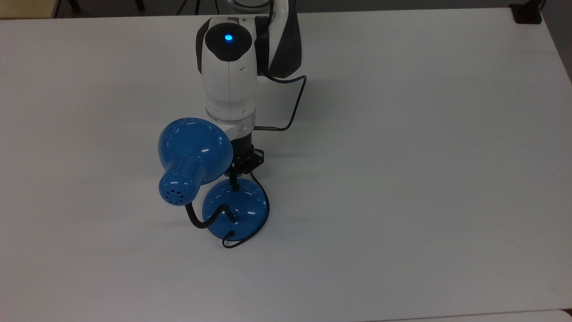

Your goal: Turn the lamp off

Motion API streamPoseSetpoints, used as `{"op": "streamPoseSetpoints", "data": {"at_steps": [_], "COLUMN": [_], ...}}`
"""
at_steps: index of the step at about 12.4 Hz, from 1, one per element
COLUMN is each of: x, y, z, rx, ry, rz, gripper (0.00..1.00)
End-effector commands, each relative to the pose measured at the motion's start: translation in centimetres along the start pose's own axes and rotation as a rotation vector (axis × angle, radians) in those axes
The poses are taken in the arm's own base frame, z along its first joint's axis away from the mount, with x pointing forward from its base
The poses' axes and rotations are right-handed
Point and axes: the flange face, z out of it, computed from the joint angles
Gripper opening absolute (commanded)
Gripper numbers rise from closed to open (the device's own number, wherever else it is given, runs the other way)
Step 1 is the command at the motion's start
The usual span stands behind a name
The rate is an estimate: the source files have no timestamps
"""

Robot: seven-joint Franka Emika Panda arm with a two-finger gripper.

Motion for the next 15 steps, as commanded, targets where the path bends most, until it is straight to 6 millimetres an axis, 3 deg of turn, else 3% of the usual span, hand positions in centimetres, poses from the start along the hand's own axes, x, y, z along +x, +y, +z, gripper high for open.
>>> {"op": "streamPoseSetpoints", "data": {"at_steps": [1, 5, 9, 10, 12, 13, 15], "x": [-1.8, -3.6, -5.0, -5.2, -5.2, -5.5, -5.7], "y": [-0.3, -1.0, -1.7, -2.3, -1.5, -0.9, -0.3], "z": [-1.7, -10.7, -19.2, -21.1, -23.7, -25.4, -26.7], "rx": [0.013, 0.017, 0.012, 0.005, -0.004, -0.004, -0.003], "ry": [-0.069, -0.238, -0.262, -0.286, -0.301, -0.289, -0.273], "rz": [-0.017, -0.026, -0.042, -0.055, -0.043, -0.034, -0.025], "gripper": [0.00, 0.00, 0.01, 0.10, 0.23, 0.43, 1.00]}}
